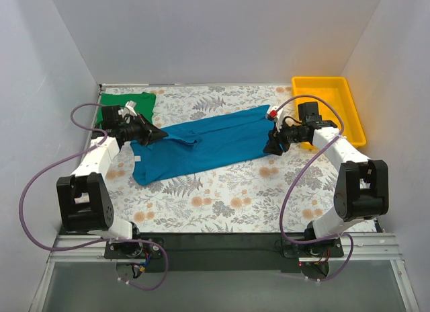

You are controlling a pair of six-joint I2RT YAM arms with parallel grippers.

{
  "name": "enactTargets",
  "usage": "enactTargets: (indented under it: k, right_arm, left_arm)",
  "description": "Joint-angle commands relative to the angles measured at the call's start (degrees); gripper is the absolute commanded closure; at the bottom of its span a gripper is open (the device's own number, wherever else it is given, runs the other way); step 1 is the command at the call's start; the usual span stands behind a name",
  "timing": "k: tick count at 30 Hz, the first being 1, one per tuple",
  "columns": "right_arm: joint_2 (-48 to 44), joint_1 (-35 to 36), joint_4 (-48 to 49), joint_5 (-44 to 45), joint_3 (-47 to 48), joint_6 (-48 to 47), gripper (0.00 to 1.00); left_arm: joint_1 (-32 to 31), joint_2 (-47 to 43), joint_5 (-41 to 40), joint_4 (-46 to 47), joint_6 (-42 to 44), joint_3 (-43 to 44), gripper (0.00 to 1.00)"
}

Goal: Fold and stack the t-shirts
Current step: Fold the tshirt

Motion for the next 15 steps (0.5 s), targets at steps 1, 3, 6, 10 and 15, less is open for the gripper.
enactTargets:
  k: [1,3,6,10,15]
  right_arm:
    - [-1.8,-0.5,1.4,-2.2,-0.5,-0.5,0.48]
    - [-1.8,-0.6,1.5,-2.3,-0.5,-0.4,0.48]
    - [-1.9,-0.7,1.4,-2.5,-0.5,-0.4,0.48]
    - [-1.8,-0.7,1.4,-2.6,-0.6,-0.5,0.48]
    - [-1.7,-0.8,1.4,-3.0,-0.6,-0.3,0.48]
  left_arm:
    - [0.1,2.2,4.5,-1.5,5.3,3.5,1.00]
    - [-0.2,4.5,5.1,-2.2,6.4,5.3,1.00]
    - [-0.6,7.3,6.1,-3.2,8.9,7.3,1.00]
    - [-0.9,10.4,6.3,-5.0,11.7,9.7,1.00]
    - [-0.9,12.7,6.6,-5.7,14.4,12.5,1.00]
